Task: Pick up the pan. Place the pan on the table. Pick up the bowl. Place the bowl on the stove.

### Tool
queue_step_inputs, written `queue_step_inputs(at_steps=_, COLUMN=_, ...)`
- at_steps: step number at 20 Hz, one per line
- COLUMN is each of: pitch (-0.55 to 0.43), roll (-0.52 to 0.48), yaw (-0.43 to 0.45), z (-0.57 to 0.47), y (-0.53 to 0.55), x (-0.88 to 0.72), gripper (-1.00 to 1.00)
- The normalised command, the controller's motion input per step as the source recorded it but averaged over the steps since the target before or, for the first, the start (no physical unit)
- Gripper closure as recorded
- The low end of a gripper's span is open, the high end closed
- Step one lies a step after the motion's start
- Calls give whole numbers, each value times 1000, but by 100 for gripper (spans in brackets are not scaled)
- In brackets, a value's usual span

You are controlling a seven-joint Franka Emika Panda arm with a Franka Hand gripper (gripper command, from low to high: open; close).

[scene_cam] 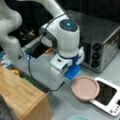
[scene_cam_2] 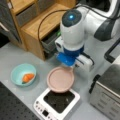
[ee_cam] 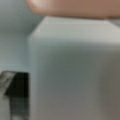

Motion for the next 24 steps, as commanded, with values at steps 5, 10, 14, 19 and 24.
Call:
queue_step_inputs(at_steps=5, pitch=-206, roll=-88, yaw=198, z=11, y=-63, x=-685, gripper=100)
queue_step_inputs(at_steps=10, pitch=-205, roll=-93, yaw=220, z=37, y=-15, x=-578, gripper=100)
queue_step_inputs(at_steps=14, pitch=-186, roll=-102, yaw=226, z=-45, y=-9, x=-330, gripper=100)
queue_step_inputs(at_steps=19, pitch=-172, roll=-138, yaw=216, z=-130, y=-19, x=-135, gripper=100)
queue_step_inputs(at_steps=24, pitch=-102, roll=-119, yaw=196, z=-159, y=-21, x=-114, gripper=100)
